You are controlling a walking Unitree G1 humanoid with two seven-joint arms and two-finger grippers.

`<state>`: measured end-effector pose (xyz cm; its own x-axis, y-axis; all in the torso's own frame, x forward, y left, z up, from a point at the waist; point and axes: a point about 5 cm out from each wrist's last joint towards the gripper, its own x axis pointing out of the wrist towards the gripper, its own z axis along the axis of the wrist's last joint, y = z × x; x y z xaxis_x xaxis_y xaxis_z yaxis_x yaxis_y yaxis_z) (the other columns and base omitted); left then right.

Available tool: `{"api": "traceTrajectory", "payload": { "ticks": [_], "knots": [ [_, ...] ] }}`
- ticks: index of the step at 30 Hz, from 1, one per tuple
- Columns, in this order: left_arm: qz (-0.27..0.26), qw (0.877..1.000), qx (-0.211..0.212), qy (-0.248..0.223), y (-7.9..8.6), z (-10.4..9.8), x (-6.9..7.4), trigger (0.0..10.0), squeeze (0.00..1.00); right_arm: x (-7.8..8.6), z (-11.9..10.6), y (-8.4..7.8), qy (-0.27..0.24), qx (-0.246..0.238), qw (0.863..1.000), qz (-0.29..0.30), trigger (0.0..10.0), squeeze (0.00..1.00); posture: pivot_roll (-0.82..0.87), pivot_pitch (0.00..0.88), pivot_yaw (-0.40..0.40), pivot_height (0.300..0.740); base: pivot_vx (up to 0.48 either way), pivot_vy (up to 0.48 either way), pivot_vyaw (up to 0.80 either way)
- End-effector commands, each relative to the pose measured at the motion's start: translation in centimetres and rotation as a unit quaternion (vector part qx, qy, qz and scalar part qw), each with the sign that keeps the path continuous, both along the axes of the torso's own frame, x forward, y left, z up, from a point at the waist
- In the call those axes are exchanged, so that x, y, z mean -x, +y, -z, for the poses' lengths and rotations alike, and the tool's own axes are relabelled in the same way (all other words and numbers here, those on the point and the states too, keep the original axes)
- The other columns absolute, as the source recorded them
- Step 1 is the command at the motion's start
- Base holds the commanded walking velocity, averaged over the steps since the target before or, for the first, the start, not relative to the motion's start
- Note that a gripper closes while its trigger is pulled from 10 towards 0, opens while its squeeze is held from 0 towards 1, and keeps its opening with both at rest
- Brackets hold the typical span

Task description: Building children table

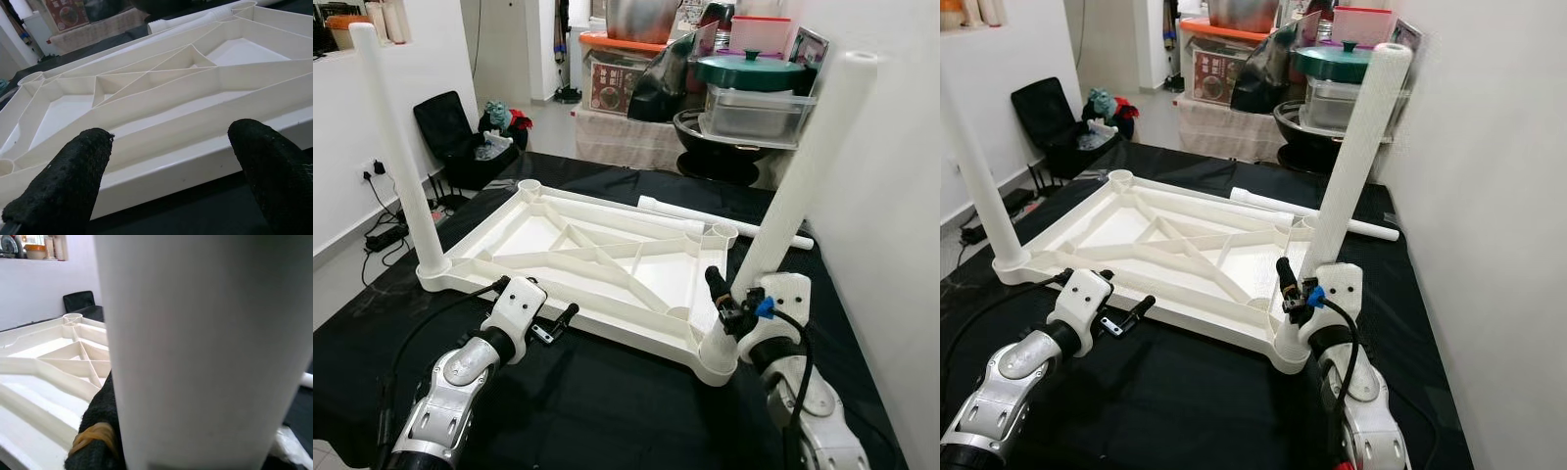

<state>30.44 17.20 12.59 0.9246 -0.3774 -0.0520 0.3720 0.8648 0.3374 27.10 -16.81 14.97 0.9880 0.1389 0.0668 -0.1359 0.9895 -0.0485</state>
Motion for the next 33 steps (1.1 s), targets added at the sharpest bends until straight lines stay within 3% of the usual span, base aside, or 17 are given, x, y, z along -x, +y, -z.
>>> {"api": "traceTrajectory", "payload": {
  "ticks": [1,13,15,16,17,19,22,33],
  "knots": [
    [0.002,1.000,0.000,0.001,0.1,0.0,0.0,10.0,0.00,0.6,4.4,-1.3,0.107,0.016,0.994,0.025,10.0,0.00,0.05,0.000,-0.051,0.740,0.000,0.000,0.00],
    [0.003,1.000,0.004,0.003,0.1,0.0,0.0,10.0,0.00,1.0,4.5,-0.2,0.104,-0.028,0.994,-0.026,10.0,0.00,0.05,0.000,-0.050,0.740,0.000,0.000,0.00],
    [0.003,1.000,0.007,0.004,0.0,0.0,0.0,10.0,0.00,1.2,3.0,1.1,0.085,-0.069,0.987,-0.114,10.0,0.00,0.05,0.000,-0.055,0.740,0.000,0.000,0.00],
    [0.003,1.000,0.007,0.004,0.0,0.0,0.0,10.0,0.00,1.2,3.0,1.1,0.085,-0.069,0.987,-0.114,10.0,0.00,0.05,0.000,-0.055,0.740,0.000,0.000,0.00],
    [0.003,1.000,0.009,0.004,-0.1,0.0,0.0,10.0,0.00,1.4,2.5,1.6,0.084,-0.085,0.981,-0.156,10.0,0.00,0.05,0.000,-0.061,0.740,0.000,0.000,0.00],
    [0.003,1.000,0.009,0.004,-0.1,0.0,0.0,10.0,0.00,1.4,2.5,1.6,0.084,-0.085,0.981,-0.156,10.0,0.00,0.05,0.000,-0.061,0.740,0.000,0.000,0.00],
    [0.000,1.000,0.011,0.005,-0.1,0.1,0.2,10.0,0.00,1.7,1.9,2.6,0.093,-0.100,0.963,-0.232,10.0,0.00,0.06,0.000,-0.072,0.740,0.000,0.000,0.00],
    [-0.002,1.000,0.012,0.006,0.0,0.2,0.3,10.0,0.00,2.3,2.3,3.2,0.104,-0.093,0.952,-0.274,10.0,0.00,0.06,0.000,-0.072,0.740,0.000,0.000,0.00]
  ]
}}
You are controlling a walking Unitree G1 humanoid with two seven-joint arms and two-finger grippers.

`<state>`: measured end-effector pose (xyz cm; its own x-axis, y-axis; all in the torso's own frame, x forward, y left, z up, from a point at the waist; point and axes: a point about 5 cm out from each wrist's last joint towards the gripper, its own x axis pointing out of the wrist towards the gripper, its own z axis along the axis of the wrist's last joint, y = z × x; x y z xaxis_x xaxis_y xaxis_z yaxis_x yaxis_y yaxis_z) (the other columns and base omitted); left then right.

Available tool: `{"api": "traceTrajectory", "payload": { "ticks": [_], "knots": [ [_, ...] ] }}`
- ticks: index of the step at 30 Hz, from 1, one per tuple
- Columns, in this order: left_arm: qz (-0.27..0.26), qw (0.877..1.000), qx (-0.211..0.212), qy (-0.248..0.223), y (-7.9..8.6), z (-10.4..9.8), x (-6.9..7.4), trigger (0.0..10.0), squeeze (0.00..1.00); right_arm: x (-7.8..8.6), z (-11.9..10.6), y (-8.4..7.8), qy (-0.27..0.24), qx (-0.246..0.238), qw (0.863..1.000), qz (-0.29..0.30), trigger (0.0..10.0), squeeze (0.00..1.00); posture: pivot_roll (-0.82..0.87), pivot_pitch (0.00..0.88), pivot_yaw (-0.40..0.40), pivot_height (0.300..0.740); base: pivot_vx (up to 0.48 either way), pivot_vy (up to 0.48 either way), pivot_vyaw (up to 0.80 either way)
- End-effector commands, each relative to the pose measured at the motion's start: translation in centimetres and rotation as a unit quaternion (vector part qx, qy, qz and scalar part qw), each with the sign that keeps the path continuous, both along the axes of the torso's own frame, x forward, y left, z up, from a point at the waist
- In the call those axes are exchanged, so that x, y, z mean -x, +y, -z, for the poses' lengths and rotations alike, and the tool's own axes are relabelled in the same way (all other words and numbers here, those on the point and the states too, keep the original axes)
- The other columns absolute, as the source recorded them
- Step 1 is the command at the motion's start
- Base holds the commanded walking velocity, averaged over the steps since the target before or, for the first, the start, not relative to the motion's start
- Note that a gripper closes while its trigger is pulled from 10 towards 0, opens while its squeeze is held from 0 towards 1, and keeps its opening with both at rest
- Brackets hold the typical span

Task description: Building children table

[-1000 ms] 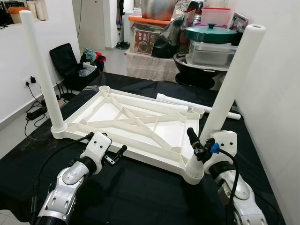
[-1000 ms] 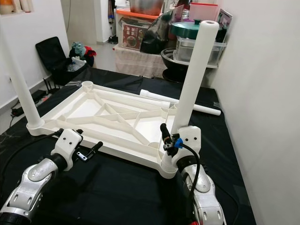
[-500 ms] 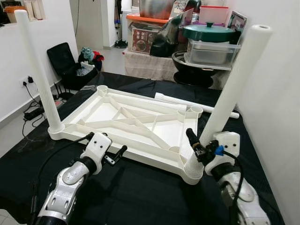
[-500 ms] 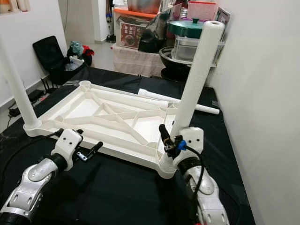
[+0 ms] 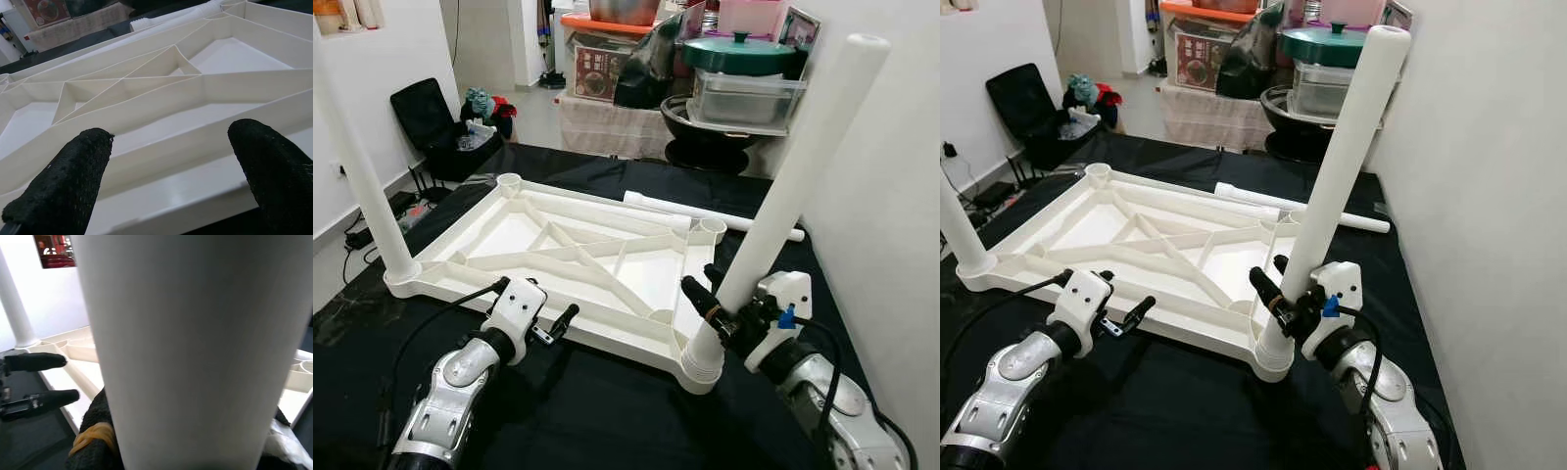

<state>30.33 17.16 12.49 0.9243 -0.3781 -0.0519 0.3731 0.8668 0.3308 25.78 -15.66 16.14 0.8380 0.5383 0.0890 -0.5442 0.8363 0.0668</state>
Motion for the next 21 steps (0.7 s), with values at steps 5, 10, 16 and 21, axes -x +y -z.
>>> {"api": "traceTrajectory", "payload": {
  "ticks": [5,10,16,21],
  "knots": [
    [-0.001,1.000,0.008,0.006,0.0,0.2,0.2,10.0,0.00,1.2,3.4,1.9,0.098,-0.022,0.992,-0.075,10.0,0.00,0.06,0.000,-0.068,0.740,0.000,0.000,0.00],
    [0.000,1.000,0.010,0.007,0.0,0.2,0.2,10.0,0.00,1.8,2.5,2.4,0.075,-0.042,0.989,-0.123,10.0,0.00,0.06,0.000,-0.069,0.740,0.000,0.000,0.00],
    [-0.001,1.000,0.010,0.007,0.1,0.1,0.2,10.0,0.00,2.2,1.6,2.9,0.054,-0.054,0.983,-0.168,10.0,0.00,0.07,0.000,-0.075,0.740,0.000,0.000,0.00],
    [-0.008,1.000,0.008,0.006,0.4,0.2,0.3,10.0,0.00,-1.0,3.1,1.2,0.082,0.033,0.996,0.013,10.0,0.00,0.07,0.000,-0.078,0.740,0.000,0.000,0.00]
  ]
}}
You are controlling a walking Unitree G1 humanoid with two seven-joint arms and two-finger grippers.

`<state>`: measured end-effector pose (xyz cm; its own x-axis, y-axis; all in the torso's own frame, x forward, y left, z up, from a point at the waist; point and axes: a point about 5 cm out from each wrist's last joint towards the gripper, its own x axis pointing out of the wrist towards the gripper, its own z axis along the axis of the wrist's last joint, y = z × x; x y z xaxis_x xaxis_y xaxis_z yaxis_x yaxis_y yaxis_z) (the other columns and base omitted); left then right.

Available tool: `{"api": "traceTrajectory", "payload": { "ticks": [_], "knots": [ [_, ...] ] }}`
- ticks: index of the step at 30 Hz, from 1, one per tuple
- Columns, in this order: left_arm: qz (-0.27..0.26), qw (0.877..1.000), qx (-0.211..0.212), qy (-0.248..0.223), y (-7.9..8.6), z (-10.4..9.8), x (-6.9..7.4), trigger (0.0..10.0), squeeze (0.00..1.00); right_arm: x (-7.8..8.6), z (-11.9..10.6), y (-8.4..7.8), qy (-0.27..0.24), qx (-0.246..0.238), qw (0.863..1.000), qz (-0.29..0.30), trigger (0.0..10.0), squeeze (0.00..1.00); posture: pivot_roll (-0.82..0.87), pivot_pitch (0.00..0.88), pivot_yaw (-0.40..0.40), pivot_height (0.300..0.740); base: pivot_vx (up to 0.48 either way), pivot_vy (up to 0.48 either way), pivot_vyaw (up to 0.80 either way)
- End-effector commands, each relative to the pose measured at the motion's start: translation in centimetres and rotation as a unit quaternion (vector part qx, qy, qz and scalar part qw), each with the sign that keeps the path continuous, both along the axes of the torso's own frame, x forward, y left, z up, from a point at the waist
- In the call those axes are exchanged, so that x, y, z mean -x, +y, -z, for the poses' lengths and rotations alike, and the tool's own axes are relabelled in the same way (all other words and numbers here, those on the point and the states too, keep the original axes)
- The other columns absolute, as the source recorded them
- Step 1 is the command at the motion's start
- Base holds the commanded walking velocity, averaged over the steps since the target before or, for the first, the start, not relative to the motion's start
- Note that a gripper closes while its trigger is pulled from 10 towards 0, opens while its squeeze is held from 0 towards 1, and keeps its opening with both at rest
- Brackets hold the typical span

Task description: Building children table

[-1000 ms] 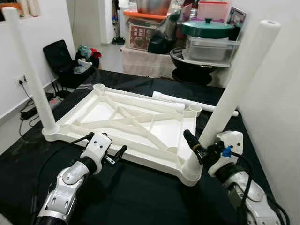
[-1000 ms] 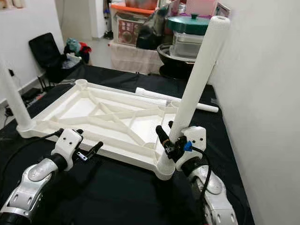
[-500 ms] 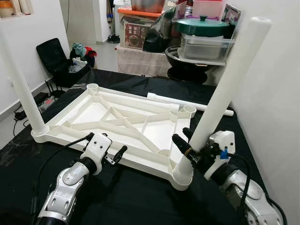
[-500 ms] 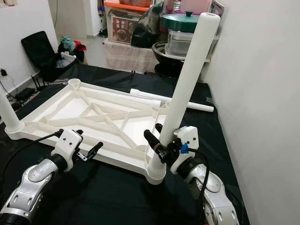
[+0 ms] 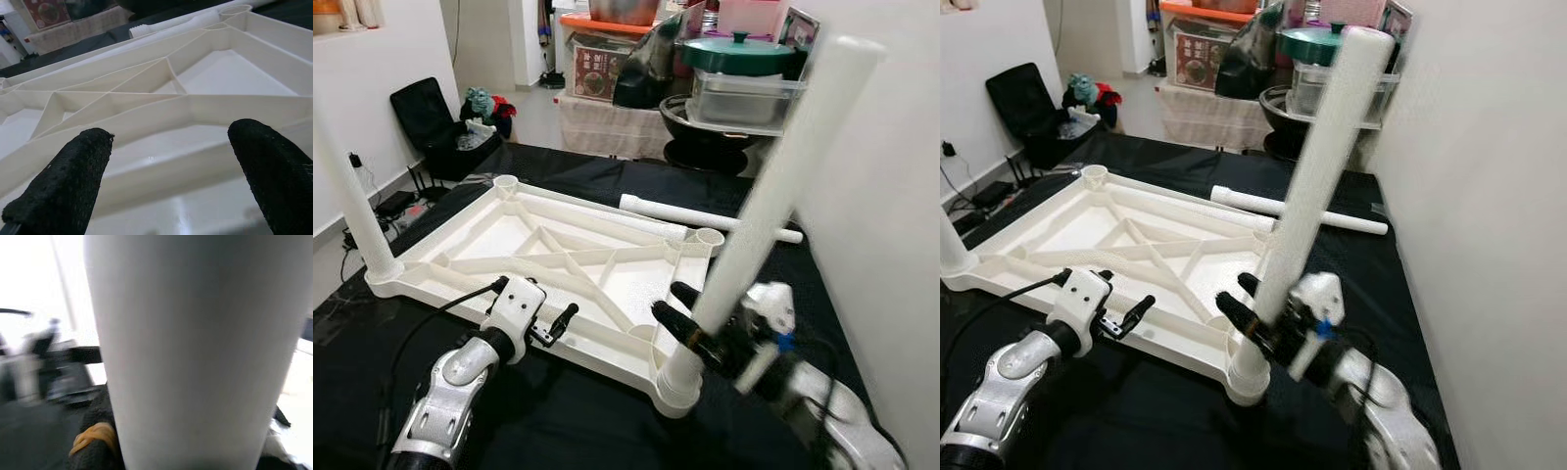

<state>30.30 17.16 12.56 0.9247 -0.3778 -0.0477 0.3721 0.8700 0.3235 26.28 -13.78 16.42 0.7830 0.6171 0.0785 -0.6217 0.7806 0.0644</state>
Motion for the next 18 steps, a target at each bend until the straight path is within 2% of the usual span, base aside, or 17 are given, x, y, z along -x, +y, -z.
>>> {"api": "traceTrajectory", "payload": {
  "ticks": [1,4,5,6,7,9,10,11,12,14,18],
  "knots": [
    [-0.008,1.000,0.004,0.006,0.4,0.3,0.3,10.0,0.00,-1.0,3.7,-1.4,0.088,0.049,0.989,0.110,10.0,0.00,0.06,0.000,-0.080,0.740,0.000,0.000,0.00],
    [-0.009,1.000,0.004,0.006,0.3,0.3,0.3,10.0,0.00,-1.7,4.4,-3.1,0.109,0.077,0.969,0.207,10.0,0.00,0.06,0.000,-0.078,0.740,0.000,0.000,0.00],
    [-0.009,1.000,0.004,0.006,0.3,0.3,0.3,10.0,0.00,-1.7,4.4,-3.1,0.109,0.077,0.969,0.207,10.0,0.00,0.06,0.000,-0.078,0.740,0.000,0.000,0.00],
    [-0.009,1.000,0.004,0.006,0.3,0.3,0.2,10.0,0.00,-1.8,4.9,-3.6,0.124,0.088,0.960,0.236,10.0,0.00,0.06,0.000,-0.076,0.740,0.000,0.000,0.00],
    [-0.009,1.000,0.004,0.006,0.2,0.3,0.2,10.0,0.00,-1.7,5.5,-4.3,0.146,0.095,0.947,0.271,10.0,0.00,0.06,0.000,-0.076,0.740,0.000,0.000,0.00],
    [-0.010,1.000,0.004,0.006,0.2,0.3,0.1,10.0,0.00,-1.4,6.8,-6.0,0.194,0.101,0.908,0.357,10.0,0.00,0.06,0.000,-0.076,0.740,0.000,0.000,0.00],
    [-0.010,1.000,0.004,0.006,0.2,0.3,0.1,10.0,0.00,-1.4,6.8,-6.0,0.194,0.101,0.908,0.357,10.0,0.00,0.06,0.000,-0.076,0.740,0.000,0.000,0.00],
    [-0.011,1.000,0.003,0.006,0.3,0.3,0.0,10.0,0.00,-1.1,7.3,-6.6,0.212,0.096,0.889,0.393,10.0,0.00,0.06,0.000,-0.076,0.740,0.000,0.000,0.00],
    [-0.011,1.000,0.003,0.006,0.3,0.3,0.0,10.0,0.00,-1.1,7.3,-6.6,0.212,0.096,0.889,0.393,10.0,0.00,0.06,0.000,-0.076,0.740,0.000,0.000,0.00],
    [-0.014,1.000,0.003,0.006,0.4,0.3,0.0,10.0,0.00,-0.7,7.6,-7.1,0.231,0.084,0.863,0.442,10.0,0.00,0.05,0.000,-0.076,0.740,0.000,0.000,0.00],
    [-0.015,1.000,0.003,0.007,0.3,0.3,0.0,10.0,0.00,-0.7,7.4,-7.0,0.236,0.067,0.847,0.471,10.0,0.00,0.05,0.000,-0.077,0.740,0.000,0.000,0.00]
  ]
}}
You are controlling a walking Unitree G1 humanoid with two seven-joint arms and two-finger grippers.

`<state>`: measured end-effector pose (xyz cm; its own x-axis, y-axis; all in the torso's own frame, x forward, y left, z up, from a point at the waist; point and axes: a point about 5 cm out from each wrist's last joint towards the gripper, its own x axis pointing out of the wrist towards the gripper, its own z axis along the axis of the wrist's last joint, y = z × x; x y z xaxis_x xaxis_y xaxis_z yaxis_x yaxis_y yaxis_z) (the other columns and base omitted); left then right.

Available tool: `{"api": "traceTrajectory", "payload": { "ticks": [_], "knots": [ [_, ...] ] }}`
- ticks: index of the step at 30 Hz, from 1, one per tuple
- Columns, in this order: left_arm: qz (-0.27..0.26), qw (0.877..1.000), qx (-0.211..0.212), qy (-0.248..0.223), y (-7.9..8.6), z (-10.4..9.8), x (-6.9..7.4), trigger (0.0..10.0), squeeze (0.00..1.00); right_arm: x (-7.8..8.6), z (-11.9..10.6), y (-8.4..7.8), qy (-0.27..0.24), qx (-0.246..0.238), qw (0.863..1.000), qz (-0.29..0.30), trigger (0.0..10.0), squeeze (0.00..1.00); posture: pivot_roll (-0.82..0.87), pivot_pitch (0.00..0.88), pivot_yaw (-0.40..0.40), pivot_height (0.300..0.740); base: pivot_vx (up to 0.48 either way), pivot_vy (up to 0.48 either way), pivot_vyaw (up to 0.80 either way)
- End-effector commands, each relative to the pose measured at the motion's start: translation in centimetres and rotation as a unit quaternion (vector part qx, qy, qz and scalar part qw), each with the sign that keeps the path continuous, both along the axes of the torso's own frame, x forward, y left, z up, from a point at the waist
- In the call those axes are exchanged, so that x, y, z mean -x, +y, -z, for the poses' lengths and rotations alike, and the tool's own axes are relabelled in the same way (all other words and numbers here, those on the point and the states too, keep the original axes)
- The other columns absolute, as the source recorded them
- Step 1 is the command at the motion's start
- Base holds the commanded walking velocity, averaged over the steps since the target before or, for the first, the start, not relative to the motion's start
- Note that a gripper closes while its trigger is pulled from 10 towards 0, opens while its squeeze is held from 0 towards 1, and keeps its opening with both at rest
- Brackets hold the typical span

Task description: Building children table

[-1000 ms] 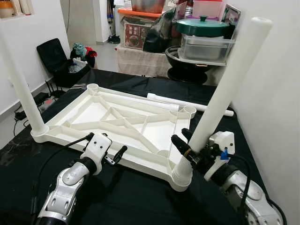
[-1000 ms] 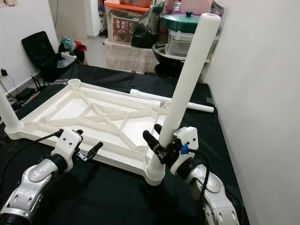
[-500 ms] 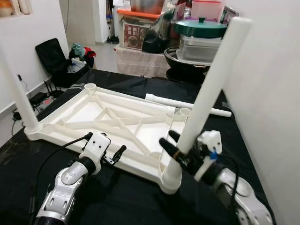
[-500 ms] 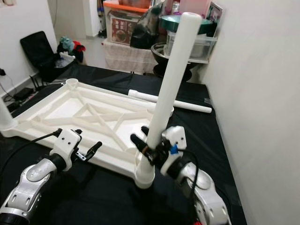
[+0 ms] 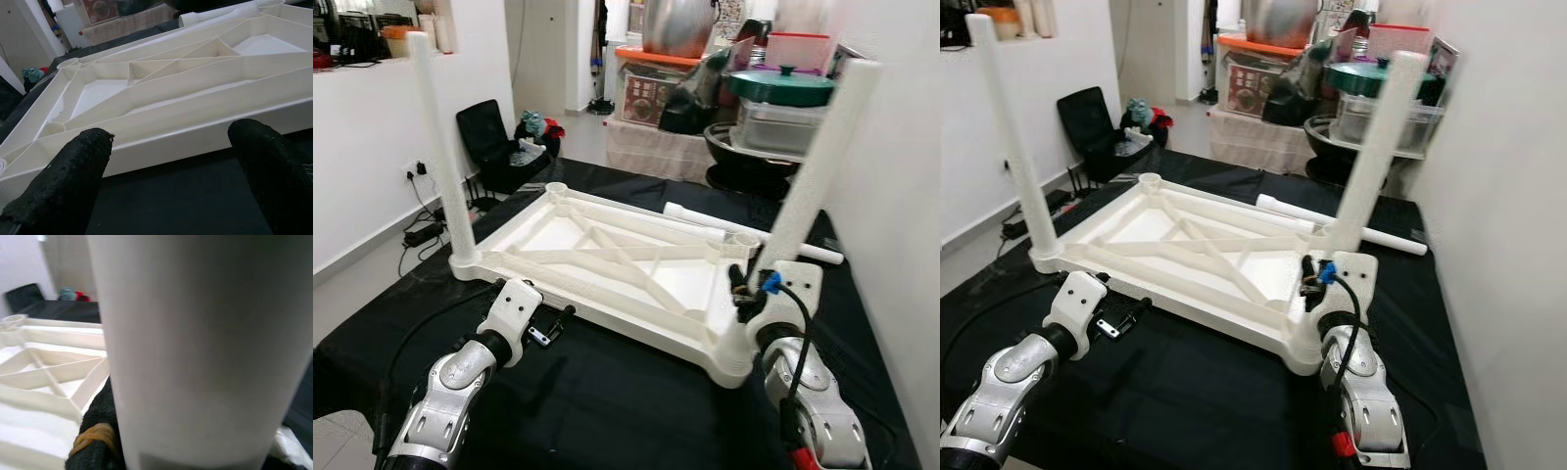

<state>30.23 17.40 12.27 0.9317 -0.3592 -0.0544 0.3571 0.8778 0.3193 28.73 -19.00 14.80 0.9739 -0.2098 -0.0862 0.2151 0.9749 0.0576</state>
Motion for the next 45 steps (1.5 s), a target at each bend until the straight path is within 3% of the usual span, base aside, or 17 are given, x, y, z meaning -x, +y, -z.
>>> {"api": "traceTrajectory", "payload": {
  "ticks": [1,7,8,9,13,14,15,26,35,39,43,45],
  "knots": [
    [-0.005,1.000,0.003,0.003,0.0,0.1,-0.1,10.0,0.00,1.6,5.5,-1.4,0.157,-0.027,0.985,0.064,10.0,0.00,0.05,0.000,-0.077,0.740,0.000,0.000,0.00],
    [-0.004,1.000,0.003,0.003,-0.1,0.2,-0.1,10.0,0.00,1.4,5.0,-0.9,0.145,-0.039,0.987,0.059,10.0,0.00,0.05,0.000,-0.077,0.740,0.000,0.000,0.00],
    [-0.004,1.000,0.003,0.003,-0.1,0.1,-0.1,10.0,0.00,1.4,4.9,-0.8,0.142,-0.041,0.987,0.058,10.0,0.89,0.05,0.000,-0.078,0.740,0.000,0.000,0.00],
    [-0.005,1.000,0.003,0.003,0.0,0.1,-0.1,10.0,0.00,1.3,4.7,-0.8,0.137,-0.039,0.988,0.058,10.0,1.00,0.05,0.000,-0.078,0.740,0.000,0.000,0.00],
    [-0.006,1.000,0.002,0.003,0.1,0.2,-0.2,10.0,0.00,1.0,3.7,-0.7,0.110,-0.029,0.992,0.057,10.0,1.00,0.05,0.000,-0.077,0.740,0.000,0.000,0.00],
    [-0.005,1.000,0.003,0.003,0.1,0.2,-0.1,10.0,0.00,1.0,3.5,-0.8,0.105,-0.025,0.993,0.054,10.0,0.23,0.05,0.000,-0.076,0.740,0.000,0.000,0.00],
    [-0.005,1.000,0.003,0.003,0.1,0.2,-0.1,10.0,0.00,0.9,3.3,-0.8,0.097,-0.022,0.994,0.052,10.0,0.00,0.05,0.000,-0.076,0.740,0.000,0.000,0.00],
    [-0.004,1.000,0.002,0.002,0.2,0.1,-0.2,10.0,0.00,0.5,0.0,-1.9,0.012,-0.018,1.000,-0.011,10.0,0.00,0.05,0.000,-0.072,0.740,0.000,0.000,0.00],
    [-0.001,1.000,0.000,0.002,0.2,0.1,-0.3,10.0,0.00,0.8,-1.3,-1.4,-0.036,-0.027,0.996,-0.075,10.0,0.00,0.04,0.000,-0.066,0.740,0.000,0.000,0.00],
    [0.003,1.000,0.000,0.000,0.0,-0.1,-0.5,10.0,0.00,0.0,-2.6,-2.1,-0.073,-0.029,0.987,-0.143,10.0,0.00,0.04,0.000,-0.064,0.740,0.000,0.000,0.00],
    [0.004,1.000,0.000,-0.001,-0.1,-0.1,-0.6,10.0,0.00,-0.2,-2.8,-2.1,-0.078,-0.033,0.984,-0.158,10.0,0.00,0.04,0.000,-0.064,0.740,0.000,0.000,0.00],
    [0.005,1.000,0.001,-0.002,-0.2,-0.1,-0.6,10.0,0.00,-1.1,-3.2,-2.3,-0.080,-0.019,0.977,-0.199,10.0,0.00,0.05,0.000,-0.072,0.740,0.000,0.000,0.00]
  ]
}}
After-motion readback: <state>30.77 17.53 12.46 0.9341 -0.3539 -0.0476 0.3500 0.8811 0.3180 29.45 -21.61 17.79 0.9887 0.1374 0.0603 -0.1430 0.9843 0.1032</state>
